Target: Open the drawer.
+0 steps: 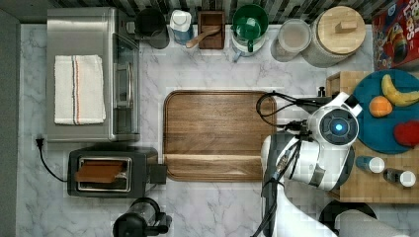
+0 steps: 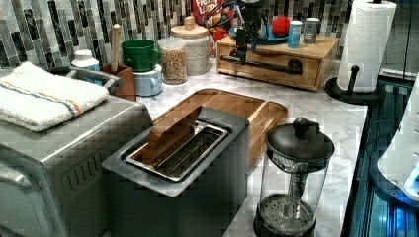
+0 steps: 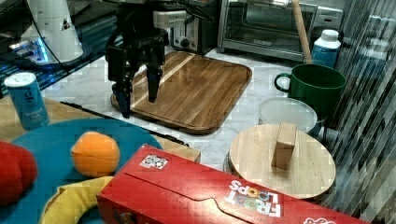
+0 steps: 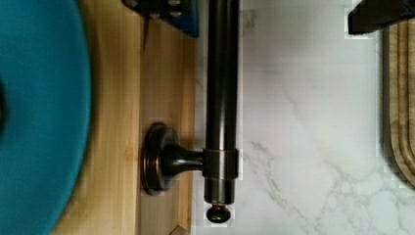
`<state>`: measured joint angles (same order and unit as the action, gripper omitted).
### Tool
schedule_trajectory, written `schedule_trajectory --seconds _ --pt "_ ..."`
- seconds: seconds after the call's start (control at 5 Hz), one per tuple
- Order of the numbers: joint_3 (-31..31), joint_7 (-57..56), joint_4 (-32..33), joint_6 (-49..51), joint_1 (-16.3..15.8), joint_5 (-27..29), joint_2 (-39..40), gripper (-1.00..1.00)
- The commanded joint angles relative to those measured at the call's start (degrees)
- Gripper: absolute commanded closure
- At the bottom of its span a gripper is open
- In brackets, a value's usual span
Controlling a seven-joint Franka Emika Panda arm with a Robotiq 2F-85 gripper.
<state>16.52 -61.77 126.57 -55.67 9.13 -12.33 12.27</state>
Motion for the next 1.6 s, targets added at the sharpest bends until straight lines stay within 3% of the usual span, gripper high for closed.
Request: schedule_trajectory --seconds 0.2,0.8,1.2,1.6 --pt "0.63 -1.53 -0.97 -5.21 2.21 0.51 1.94 -1.00" --pt "-1.19 0.29 1.60 -7.84 3.02 3.00 3.33 -1.00" --pt "-1.96 7.14 3.33 -4.94 -0.21 2.00 1.90 -1.00" --pt "-4.68 21.09 4.39 -5.69 -6.71 1.77 1.86 -1.00"
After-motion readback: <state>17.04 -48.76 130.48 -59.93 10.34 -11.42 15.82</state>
